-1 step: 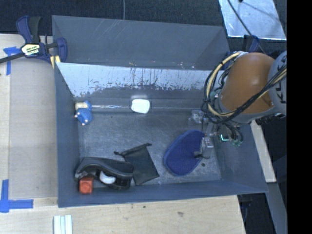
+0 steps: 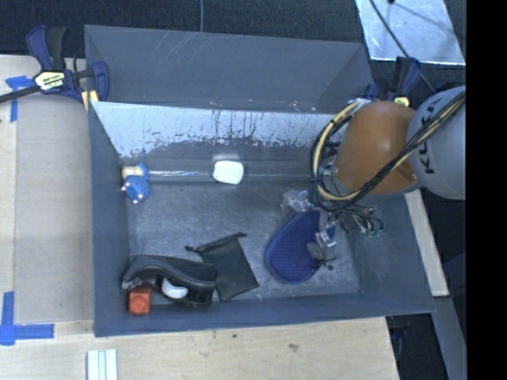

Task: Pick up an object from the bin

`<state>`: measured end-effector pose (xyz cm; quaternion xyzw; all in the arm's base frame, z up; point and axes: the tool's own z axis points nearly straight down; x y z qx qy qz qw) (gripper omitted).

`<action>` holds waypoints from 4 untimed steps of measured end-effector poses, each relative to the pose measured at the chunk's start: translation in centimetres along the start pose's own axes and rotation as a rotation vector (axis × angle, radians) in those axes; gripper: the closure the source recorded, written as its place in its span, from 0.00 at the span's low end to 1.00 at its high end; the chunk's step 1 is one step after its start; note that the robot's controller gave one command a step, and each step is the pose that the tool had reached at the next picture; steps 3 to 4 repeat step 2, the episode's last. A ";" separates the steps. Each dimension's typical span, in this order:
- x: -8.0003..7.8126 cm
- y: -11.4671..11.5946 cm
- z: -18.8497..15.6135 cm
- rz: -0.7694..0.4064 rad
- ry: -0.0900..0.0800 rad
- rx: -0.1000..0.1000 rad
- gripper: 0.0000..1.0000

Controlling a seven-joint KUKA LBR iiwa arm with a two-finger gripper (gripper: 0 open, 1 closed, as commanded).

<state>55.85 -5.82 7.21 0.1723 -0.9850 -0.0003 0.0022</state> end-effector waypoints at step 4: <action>-2.3 1.2 -13.1 -0.030 -0.017 0.006 1.00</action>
Offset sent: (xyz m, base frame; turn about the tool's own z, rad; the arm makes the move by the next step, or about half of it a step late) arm 0.0000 0.0000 0.0000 0.0000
